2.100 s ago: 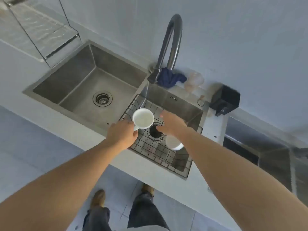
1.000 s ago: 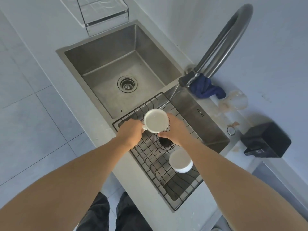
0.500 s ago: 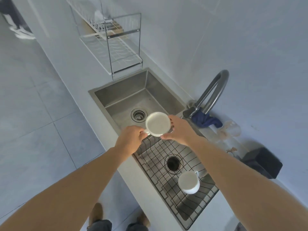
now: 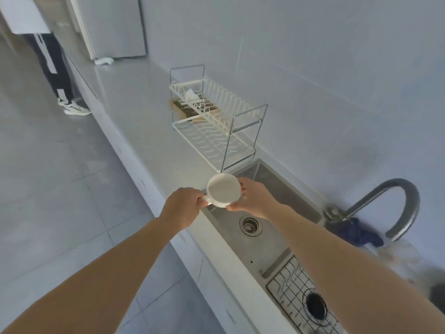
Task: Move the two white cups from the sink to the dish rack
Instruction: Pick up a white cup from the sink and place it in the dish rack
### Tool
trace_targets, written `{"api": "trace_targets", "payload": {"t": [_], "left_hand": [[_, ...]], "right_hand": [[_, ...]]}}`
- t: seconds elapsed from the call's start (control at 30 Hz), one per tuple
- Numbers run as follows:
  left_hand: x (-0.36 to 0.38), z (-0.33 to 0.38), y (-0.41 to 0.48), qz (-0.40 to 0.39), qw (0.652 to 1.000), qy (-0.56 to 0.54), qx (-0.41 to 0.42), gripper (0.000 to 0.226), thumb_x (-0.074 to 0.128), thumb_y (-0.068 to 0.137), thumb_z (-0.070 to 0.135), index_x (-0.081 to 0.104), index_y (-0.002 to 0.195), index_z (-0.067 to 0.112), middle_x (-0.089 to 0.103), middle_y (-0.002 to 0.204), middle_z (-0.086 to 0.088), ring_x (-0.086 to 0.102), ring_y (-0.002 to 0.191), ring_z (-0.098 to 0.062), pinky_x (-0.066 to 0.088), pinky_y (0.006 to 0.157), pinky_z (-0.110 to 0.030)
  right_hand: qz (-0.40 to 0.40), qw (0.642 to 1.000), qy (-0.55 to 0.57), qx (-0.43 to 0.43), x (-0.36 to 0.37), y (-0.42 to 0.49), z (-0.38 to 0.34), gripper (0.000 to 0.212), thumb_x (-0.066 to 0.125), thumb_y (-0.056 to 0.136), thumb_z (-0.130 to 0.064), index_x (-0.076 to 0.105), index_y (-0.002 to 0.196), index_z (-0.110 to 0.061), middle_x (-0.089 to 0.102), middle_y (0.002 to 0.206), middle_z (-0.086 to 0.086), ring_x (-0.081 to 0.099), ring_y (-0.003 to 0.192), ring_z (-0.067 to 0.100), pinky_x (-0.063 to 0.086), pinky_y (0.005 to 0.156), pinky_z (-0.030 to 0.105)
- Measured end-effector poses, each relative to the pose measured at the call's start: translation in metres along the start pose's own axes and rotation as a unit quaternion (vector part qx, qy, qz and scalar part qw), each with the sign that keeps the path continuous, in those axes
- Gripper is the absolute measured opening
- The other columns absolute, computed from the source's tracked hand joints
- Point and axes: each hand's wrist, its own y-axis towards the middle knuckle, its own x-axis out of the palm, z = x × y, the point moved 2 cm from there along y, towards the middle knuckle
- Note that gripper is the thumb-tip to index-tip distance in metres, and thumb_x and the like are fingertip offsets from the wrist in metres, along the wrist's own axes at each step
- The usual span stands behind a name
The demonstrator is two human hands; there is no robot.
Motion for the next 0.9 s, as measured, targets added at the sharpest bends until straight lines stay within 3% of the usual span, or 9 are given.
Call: {"api": "trace_targets", "payload": {"t": [0.23,0.37,0.73,0.9], "left_hand": [[-0.075,-0.085,0.049,0.018,1.0,0.012,-0.005,0.033,0.057,0.095,0.033,0.062,0.072,0.011,0.059,0.069,-0.003,0.053,0.065,-0.023,0.032,0.05,-0.03],[-0.097,-0.122,0.09,0.019,1.0,0.01,-0.001,0.031,0.057,0.096,0.034,0.064,0.073,0.014,0.058,0.067,0.0,0.054,0.065,-0.022,0.038,0.055,-0.033],[-0.093,-0.186,0.259,-0.011,0.999,0.015,0.032,0.029,0.057,0.097,0.029,0.063,0.074,0.012,0.051,0.064,0.002,0.054,0.069,-0.026,0.038,0.058,-0.035],[-0.089,-0.195,0.317,-0.036,0.998,0.014,0.044,0.033,0.059,0.096,0.029,0.051,0.066,0.02,0.043,0.059,0.004,0.048,0.065,-0.025,0.029,0.056,-0.033]], "right_hand": [[-0.006,1.0,-0.007,0.001,0.031,0.091,-0.077,0.081,0.093,0.062,-0.036,0.056,0.132,-0.021,0.068,0.117,-0.002,0.064,0.106,0.018,0.053,0.096,0.043],[-0.005,1.0,0.009,0.004,0.04,0.147,-0.097,0.083,0.094,0.061,-0.035,0.056,0.134,-0.022,0.068,0.12,-0.003,0.065,0.107,0.017,0.052,0.098,0.042],[0.038,0.99,0.116,0.076,0.064,0.306,-0.059,0.078,0.096,0.059,-0.021,0.06,0.128,-0.025,0.071,0.115,-0.006,0.067,0.107,0.011,0.054,0.095,0.035],[0.065,0.981,0.144,0.109,0.063,0.349,-0.044,0.078,0.096,0.058,-0.018,0.061,0.127,-0.031,0.073,0.11,-0.01,0.069,0.1,0.002,0.055,0.094,0.032]]}}
